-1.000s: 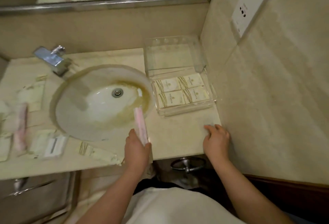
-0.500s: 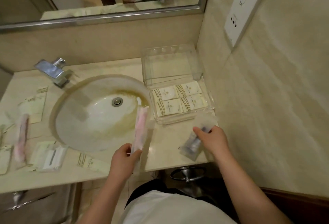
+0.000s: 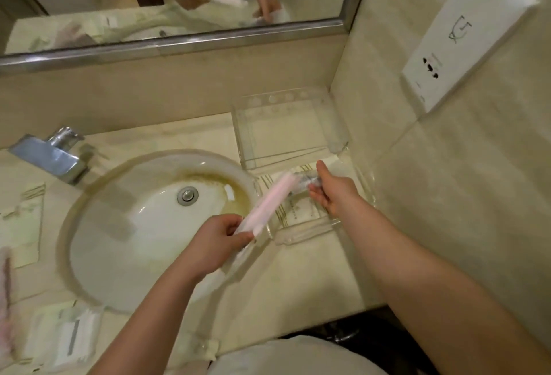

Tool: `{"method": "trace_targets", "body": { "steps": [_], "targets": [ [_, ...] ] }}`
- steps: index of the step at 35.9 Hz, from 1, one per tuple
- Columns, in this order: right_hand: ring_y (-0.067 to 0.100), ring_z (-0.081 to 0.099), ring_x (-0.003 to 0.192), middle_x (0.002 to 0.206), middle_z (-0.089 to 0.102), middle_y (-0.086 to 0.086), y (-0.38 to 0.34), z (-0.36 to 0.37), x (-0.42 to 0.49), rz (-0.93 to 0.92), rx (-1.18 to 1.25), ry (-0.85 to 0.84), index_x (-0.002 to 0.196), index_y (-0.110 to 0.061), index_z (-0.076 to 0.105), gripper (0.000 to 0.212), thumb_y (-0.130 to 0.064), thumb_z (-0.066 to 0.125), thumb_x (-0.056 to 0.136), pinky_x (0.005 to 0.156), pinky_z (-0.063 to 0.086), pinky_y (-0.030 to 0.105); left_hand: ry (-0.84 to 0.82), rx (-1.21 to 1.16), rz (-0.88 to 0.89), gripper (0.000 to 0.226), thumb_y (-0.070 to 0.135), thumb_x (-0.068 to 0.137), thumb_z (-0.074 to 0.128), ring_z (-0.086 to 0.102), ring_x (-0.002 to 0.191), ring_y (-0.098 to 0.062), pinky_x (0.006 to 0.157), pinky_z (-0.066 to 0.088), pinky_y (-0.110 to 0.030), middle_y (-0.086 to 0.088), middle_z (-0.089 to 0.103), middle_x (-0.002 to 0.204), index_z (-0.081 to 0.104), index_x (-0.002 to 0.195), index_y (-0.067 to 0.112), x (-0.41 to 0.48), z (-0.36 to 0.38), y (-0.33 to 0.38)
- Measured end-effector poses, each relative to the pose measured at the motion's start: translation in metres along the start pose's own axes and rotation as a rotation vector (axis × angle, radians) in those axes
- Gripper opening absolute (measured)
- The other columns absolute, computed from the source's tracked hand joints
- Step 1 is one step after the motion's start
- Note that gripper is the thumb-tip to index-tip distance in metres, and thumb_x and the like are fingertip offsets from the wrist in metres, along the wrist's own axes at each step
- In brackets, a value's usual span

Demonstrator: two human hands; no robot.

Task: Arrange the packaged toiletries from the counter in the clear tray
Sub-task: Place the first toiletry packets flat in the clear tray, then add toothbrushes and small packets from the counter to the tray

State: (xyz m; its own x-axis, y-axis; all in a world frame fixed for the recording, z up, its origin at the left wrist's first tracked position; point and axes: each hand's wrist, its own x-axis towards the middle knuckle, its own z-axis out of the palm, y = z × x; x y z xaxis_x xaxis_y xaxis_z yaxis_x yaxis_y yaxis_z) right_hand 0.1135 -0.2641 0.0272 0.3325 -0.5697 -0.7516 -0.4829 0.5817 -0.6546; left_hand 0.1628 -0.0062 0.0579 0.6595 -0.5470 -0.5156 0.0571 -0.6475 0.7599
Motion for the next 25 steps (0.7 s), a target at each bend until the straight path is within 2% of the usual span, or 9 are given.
{"method": "trace_targets", "body": {
  "steps": [4,8,10,12,15,17,20,23,25],
  "targets": [
    [0.011,0.059,0.036,0.086,0.07,0.019,-0.001,-0.008,0.002,0.017,-0.07,0.005,0.105,0.003,0.063,0.047,-0.04,0.07,0.088,0.033,0.041,0.017,-0.067,0.035,0.048,0.015,0.019,0.084,0.068,0.041,0.047,-0.005,0.046,0.032,-0.02,0.012,0.048,0.052,0.065,0.07,0.017,0.024,-0.005,0.011],
    [0.014,0.06,0.045,0.07,0.062,0.007,0.005,-0.037,0.004,0.032,-0.17,0.144,0.097,-0.006,0.059,0.048,-0.051,0.069,0.083,0.04,0.047,0.022,-0.141,0.099,0.096,0.018,0.022,0.084,0.068,0.04,0.046,-0.004,0.048,0.031,-0.022,0.012,0.046,0.053,0.061,0.068,0.019,0.049,-0.003,0.02],
    [0.017,0.05,0.045,0.067,0.055,0.005,0.008,-0.049,0.002,-0.085,-0.292,0.246,0.082,-0.012,0.054,0.046,-0.058,0.062,0.082,0.048,0.042,0.027,-0.175,0.157,0.116,0.019,0.024,0.085,0.067,0.04,0.049,-0.006,0.051,0.031,-0.025,0.01,0.045,0.056,0.06,0.067,0.019,0.059,0.002,0.025],
    [0.017,0.049,0.052,0.072,0.058,0.005,0.009,-0.054,-0.006,-0.227,-0.338,0.236,0.079,-0.016,0.054,0.042,-0.057,0.055,0.086,0.055,0.04,0.03,-0.201,0.169,0.151,0.021,0.024,0.084,0.067,0.042,0.051,-0.008,0.052,0.032,-0.025,0.009,0.046,0.058,0.059,0.065,0.022,0.064,0.009,0.029],
    [0.012,0.058,0.059,0.09,0.064,-0.001,0.009,-0.055,-0.017,-0.248,-0.261,0.043,0.109,-0.017,0.059,0.038,-0.051,0.054,0.093,0.052,0.042,0.027,-0.274,0.206,0.205,0.012,0.023,0.084,0.069,0.046,0.059,-0.013,0.058,0.034,-0.029,0.001,0.052,0.066,0.068,0.08,0.011,0.072,0.029,0.038],
    [0.009,0.056,0.055,0.082,0.063,0.0,0.012,-0.061,-0.015,-0.25,-0.32,0.024,0.117,-0.017,0.059,0.035,-0.04,0.062,0.091,0.049,0.043,0.025,-0.309,0.25,0.221,0.013,0.023,0.084,0.069,0.05,0.061,-0.013,0.059,0.037,-0.029,0.001,0.057,0.069,0.07,0.087,0.011,0.076,0.046,0.042],
    [0.007,0.049,0.042,0.065,0.058,0.003,0.019,-0.072,-0.008,-0.205,-0.357,0.102,0.115,-0.015,0.057,0.031,-0.024,0.068,0.088,0.042,0.039,0.021,-0.328,0.305,0.262,0.013,0.024,0.085,0.067,0.056,0.066,-0.012,0.058,0.04,-0.026,0.007,0.06,0.072,0.07,0.094,0.016,0.082,0.068,0.044],
    [0.012,0.051,0.046,0.065,0.059,0.006,0.022,-0.077,-0.003,-0.186,-0.298,0.184,0.114,-0.013,0.055,0.028,-0.014,0.067,0.088,0.046,0.045,0.026,-0.25,0.357,0.274,0.025,0.023,0.089,0.063,0.061,0.091,-0.016,0.076,0.047,-0.029,0.003,0.067,0.101,0.067,0.113,0.019,0.087,0.079,0.04],
    [0.015,0.054,0.045,0.067,0.061,0.008,0.022,-0.074,-0.001,-0.205,-0.287,0.221,0.111,-0.005,0.057,0.024,-0.01,0.065,0.089,0.044,0.048,0.025,-0.158,0.388,0.283,0.029,0.018,0.091,0.059,0.061,0.099,-0.018,0.077,0.043,-0.027,-0.001,0.065,0.112,0.064,0.12,0.017,0.088,0.082,0.036]
  ]
}}
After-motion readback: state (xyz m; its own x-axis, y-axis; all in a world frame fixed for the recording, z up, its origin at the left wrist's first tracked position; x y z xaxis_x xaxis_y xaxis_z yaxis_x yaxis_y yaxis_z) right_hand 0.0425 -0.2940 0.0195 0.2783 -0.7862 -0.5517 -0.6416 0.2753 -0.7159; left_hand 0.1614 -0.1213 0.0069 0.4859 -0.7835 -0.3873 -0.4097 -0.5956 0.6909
